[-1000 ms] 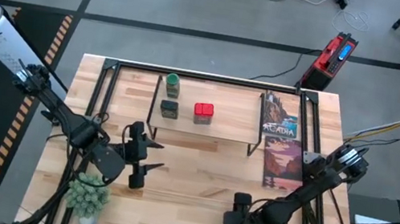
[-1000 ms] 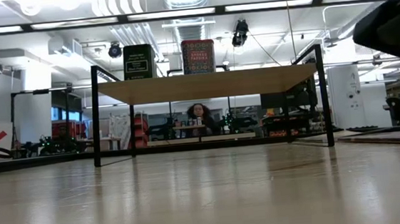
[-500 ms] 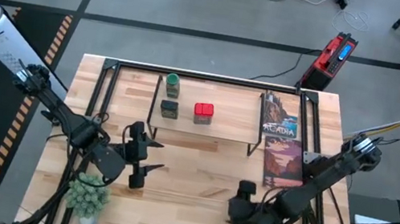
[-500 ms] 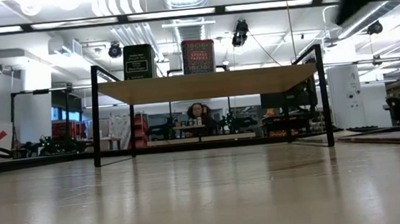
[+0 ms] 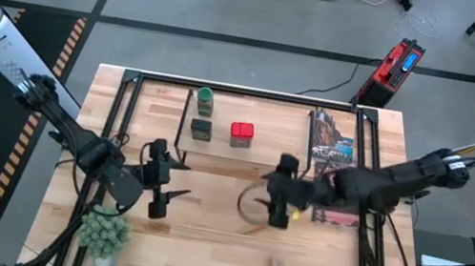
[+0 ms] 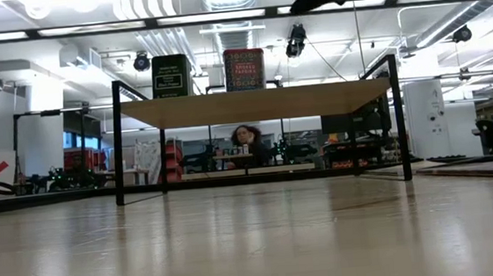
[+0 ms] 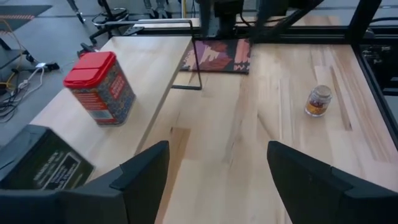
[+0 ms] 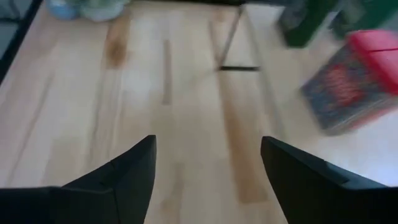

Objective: Shelf spices
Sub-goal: Remove the red seasoning can from the shelf

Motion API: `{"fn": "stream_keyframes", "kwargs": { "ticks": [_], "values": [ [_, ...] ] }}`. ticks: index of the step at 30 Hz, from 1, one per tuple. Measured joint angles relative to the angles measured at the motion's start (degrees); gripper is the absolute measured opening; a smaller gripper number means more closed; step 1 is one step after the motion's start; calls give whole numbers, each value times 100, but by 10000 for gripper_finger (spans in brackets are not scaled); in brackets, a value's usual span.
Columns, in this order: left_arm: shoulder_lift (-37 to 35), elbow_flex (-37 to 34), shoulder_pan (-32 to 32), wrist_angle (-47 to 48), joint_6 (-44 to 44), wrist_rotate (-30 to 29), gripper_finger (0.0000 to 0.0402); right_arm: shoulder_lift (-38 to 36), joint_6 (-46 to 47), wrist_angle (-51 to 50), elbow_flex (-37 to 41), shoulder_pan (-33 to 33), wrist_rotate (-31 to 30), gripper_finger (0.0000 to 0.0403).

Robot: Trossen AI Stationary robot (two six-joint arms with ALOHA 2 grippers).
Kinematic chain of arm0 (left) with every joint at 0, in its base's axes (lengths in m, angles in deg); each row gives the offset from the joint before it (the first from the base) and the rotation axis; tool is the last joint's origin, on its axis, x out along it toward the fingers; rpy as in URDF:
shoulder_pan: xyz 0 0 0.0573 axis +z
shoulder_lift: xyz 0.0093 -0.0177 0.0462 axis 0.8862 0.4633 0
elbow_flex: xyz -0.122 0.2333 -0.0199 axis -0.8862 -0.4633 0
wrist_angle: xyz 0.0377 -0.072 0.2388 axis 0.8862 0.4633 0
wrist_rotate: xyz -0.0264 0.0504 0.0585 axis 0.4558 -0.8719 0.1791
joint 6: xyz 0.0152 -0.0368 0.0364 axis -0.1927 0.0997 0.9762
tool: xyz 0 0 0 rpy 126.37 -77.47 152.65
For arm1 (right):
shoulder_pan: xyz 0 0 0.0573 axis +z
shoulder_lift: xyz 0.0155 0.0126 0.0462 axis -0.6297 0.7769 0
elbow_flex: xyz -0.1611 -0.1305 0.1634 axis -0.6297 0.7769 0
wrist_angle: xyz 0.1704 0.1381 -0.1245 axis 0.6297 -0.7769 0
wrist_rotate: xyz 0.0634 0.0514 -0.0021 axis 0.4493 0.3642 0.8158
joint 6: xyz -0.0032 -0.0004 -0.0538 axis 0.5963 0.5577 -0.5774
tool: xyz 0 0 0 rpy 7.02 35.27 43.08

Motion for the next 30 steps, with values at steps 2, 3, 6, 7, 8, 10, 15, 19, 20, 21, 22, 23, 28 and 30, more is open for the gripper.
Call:
{"fn": "stream_keyframes", "kwargs": {
  "ticks": [2,3,6,7,8,10,15,19,20,21,22,23,28,30],
  "values": [
    [-113,0,7,164,-66,-8,260,-123,-139,-93,-4,-322,112,266],
    [-165,0,13,229,-95,-34,260,-167,-238,-130,-4,-460,125,269],
    [-310,0,28,507,-118,-136,261,-231,-661,-102,-4,-952,449,281],
    [-371,0,53,607,-117,-175,261,-232,-787,-74,-4,-1137,618,285],
    [-427,0,93,702,-117,-232,261,-208,-888,-31,-6,-1328,767,289],
    [-540,0,189,896,-115,-311,261,-174,-1102,27,-8,-1707,970,295],
    [-765,0,459,1172,14,-344,262,-146,-1588,452,-12,-2489,1663,304],
    [-941,0,579,1175,110,-350,263,-98,-1682,569,-17,-2952,2345,303],
    [-985,0,602,1179,113,-350,263,-55,-1695,548,-15,-3021,2442,303],
    [-1026,0,624,1176,113,-350,263,5,-1714,600,-15,-3054,2523,303],
    [-1066,0,637,1179,115,-350,263,44,-1729,632,-15,-3078,2594,303],
    [-1092,0,645,1188,114,-350,263,79,-1776,647,-11,-3103,2657,303],
    [-1160,0,793,1196,106,-282,263,267,-2016,851,-13,-3222,2692,307],
    [-1160,0,852,1229,93,-241,263,366,-2072,962,-11,-3277,2705,306]
  ]
}}
